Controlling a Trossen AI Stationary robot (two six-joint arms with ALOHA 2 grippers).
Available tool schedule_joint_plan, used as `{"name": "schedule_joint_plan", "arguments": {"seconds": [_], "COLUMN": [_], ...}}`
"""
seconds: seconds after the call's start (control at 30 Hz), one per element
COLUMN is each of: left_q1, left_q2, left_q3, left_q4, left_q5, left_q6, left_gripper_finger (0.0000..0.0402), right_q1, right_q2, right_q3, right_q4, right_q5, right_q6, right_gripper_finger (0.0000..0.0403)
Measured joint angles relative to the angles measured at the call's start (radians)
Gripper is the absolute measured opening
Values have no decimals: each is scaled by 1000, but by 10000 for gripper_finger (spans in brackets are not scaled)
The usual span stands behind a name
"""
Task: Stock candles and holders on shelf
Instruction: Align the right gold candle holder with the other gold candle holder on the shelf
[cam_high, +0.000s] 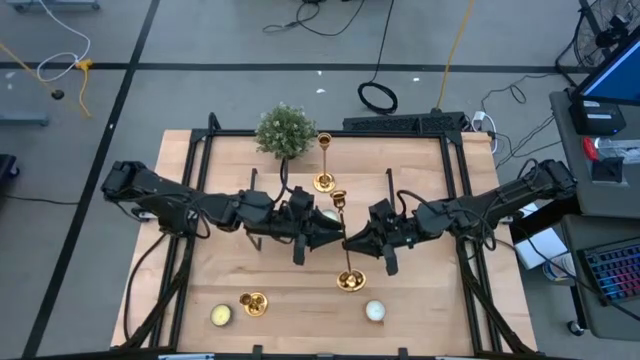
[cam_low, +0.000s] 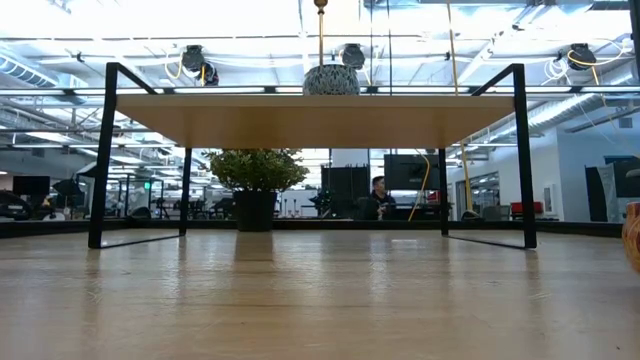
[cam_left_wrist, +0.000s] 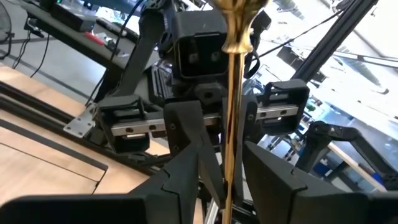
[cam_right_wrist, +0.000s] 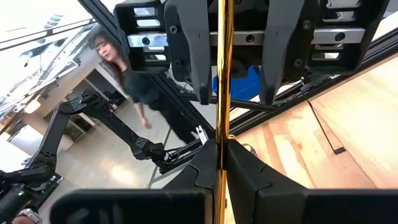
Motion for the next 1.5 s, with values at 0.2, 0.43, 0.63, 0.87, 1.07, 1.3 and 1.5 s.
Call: {"name": "schedule_joint_plan", "arguments": {"seconds": [0.2,0.43,0.63,0.87,1.07,1.3,1.5], "left_q1": [0,9,29,31,25,18,17], "left_q2": [0,0,0,0,1,1,1], "left_q3": [0,0,0,0,0,0,0], "left_q4": [2,22,31,26,12,-24,-23], "left_q5": [-10,-12,-12,-3,-3,3,16], "left_q6": [-2,-3,-3,-3,-3,-3,13], "left_gripper_finger": [129,129,129,129,129,74,21], "right_q1": [0,-6,-12,-15,-15,-15,-16], "right_q2": [0,0,11,37,42,42,42], "right_q3": [0,0,0,0,0,0,0], "right_q4": [1,1,16,30,82,90,89], "right_q5": [24,46,45,45,75,98,97], "right_q6": [-9,-18,-16,-12,-45,-54,-57], "right_gripper_finger": [12,12,12,13,13,13,13]}}
